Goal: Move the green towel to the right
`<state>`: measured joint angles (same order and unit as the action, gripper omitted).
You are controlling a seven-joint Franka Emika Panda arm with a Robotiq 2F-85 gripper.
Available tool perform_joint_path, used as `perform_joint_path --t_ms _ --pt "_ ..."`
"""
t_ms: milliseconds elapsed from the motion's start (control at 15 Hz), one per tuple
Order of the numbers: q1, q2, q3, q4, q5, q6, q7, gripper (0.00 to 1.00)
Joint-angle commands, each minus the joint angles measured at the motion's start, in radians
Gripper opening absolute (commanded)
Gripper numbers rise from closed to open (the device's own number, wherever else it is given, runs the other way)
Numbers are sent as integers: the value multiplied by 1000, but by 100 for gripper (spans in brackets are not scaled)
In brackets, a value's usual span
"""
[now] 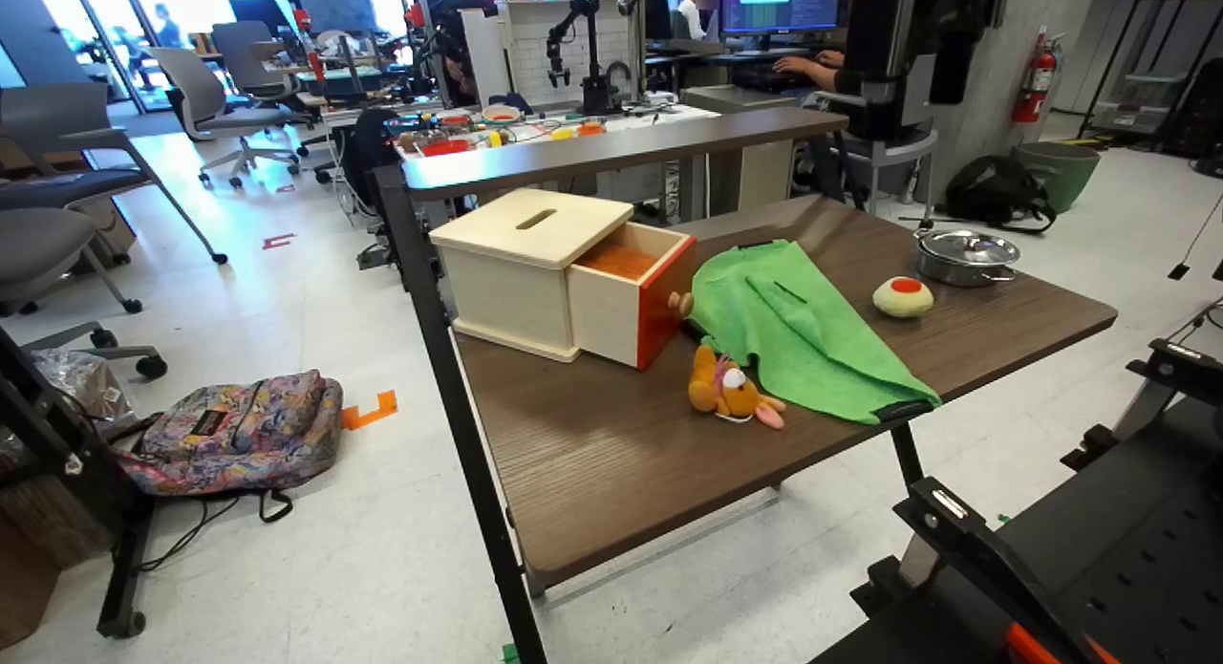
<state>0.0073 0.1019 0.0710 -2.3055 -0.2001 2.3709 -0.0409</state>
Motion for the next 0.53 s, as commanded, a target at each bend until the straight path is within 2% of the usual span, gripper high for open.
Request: perform_joint_path --t_ms 0,467 --pt "-4 154 -20 90 45 43 -81 100" --pt "-3 385 -23 214 48 75 -115 100"
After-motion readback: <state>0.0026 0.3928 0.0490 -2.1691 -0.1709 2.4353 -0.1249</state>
